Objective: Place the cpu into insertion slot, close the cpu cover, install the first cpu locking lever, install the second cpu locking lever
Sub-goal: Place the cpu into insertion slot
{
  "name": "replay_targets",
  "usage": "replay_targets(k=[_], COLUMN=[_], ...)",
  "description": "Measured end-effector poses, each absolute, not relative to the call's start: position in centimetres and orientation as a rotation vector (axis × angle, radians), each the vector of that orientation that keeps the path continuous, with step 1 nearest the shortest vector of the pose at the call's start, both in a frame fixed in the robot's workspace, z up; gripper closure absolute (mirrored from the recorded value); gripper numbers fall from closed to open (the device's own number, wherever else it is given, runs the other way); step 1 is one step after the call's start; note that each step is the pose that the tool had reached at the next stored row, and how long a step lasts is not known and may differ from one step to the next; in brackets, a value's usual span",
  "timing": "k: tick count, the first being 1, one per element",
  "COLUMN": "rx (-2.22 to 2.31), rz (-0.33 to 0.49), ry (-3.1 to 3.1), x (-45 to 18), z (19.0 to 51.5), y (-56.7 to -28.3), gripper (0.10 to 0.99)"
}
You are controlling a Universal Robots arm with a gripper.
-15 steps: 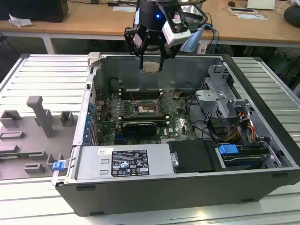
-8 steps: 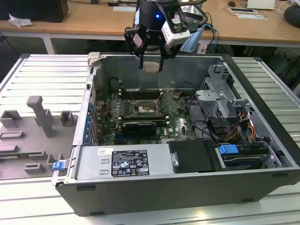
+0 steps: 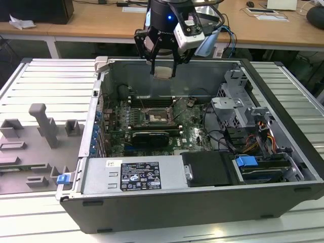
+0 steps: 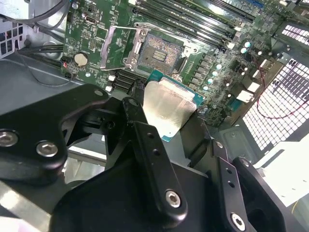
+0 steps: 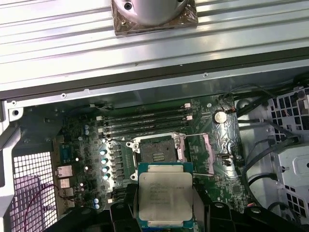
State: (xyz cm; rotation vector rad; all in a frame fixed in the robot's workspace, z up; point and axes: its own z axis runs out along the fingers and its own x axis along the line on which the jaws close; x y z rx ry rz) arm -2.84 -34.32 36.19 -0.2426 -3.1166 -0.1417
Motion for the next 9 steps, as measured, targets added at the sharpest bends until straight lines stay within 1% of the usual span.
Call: replay_targets(k=[9], rx=[-0.299], rz=[-0.142], ry=[-3.113], x=[-2.84], z=[36.15], y=[-34.32], gripper=[0.545])
